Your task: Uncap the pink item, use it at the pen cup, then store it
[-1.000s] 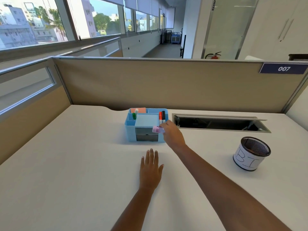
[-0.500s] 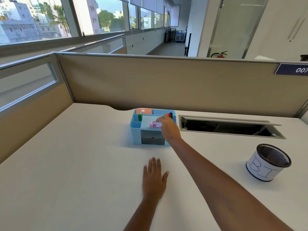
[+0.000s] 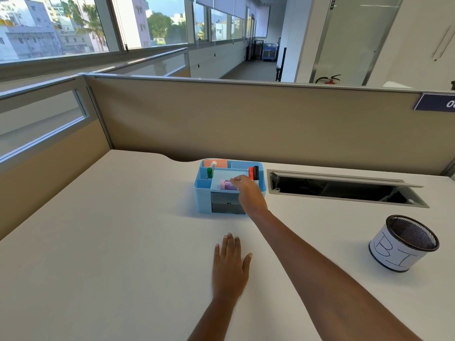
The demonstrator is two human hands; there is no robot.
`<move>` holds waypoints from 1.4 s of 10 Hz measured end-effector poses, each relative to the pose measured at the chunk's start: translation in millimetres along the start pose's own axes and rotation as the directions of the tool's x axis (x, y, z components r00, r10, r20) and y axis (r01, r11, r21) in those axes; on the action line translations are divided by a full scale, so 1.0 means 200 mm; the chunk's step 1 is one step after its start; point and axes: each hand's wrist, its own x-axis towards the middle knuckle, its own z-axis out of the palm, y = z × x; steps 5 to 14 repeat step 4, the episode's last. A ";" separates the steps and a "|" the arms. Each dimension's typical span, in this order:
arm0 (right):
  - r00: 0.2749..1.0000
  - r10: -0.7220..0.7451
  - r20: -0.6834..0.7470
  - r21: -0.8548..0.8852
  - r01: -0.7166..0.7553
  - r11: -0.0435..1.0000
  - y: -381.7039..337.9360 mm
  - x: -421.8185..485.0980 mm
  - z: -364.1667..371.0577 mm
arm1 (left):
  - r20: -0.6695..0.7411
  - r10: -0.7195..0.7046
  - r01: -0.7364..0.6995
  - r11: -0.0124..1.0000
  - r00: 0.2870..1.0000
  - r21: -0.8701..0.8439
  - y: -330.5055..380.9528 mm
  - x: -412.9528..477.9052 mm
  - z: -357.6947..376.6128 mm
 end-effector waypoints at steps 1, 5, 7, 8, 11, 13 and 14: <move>1.000 -0.023 0.021 -0.020 0.023 1.000 0.01 -0.01 0.00 | -0.001 -0.004 0.004 1.000 1.000 -0.026 0.00 0.00 -0.01; 0.983 -0.111 -0.148 -0.063 0.102 0.993 0.14 -0.13 -0.03 | 0.021 -0.015 0.015 1.000 1.000 -0.001 -0.01 0.02 0.01; 0.983 -0.111 -0.148 -0.063 0.102 0.993 0.14 -0.13 -0.03 | 0.021 -0.015 0.015 1.000 1.000 -0.001 -0.01 0.02 0.01; 0.983 -0.111 -0.148 -0.063 0.102 0.993 0.14 -0.13 -0.03 | 0.021 -0.015 0.015 1.000 1.000 -0.001 -0.01 0.02 0.01; 0.983 -0.111 -0.148 -0.063 0.102 0.993 0.14 -0.13 -0.03 | 0.021 -0.015 0.015 1.000 1.000 -0.001 -0.01 0.02 0.01; 0.983 -0.111 -0.148 -0.063 0.102 0.993 0.14 -0.13 -0.03 | 0.021 -0.015 0.015 1.000 1.000 -0.001 -0.01 0.02 0.01; 0.983 -0.111 -0.148 -0.063 0.102 0.993 0.14 -0.13 -0.03 | 0.021 -0.015 0.015 1.000 1.000 -0.001 -0.01 0.02 0.01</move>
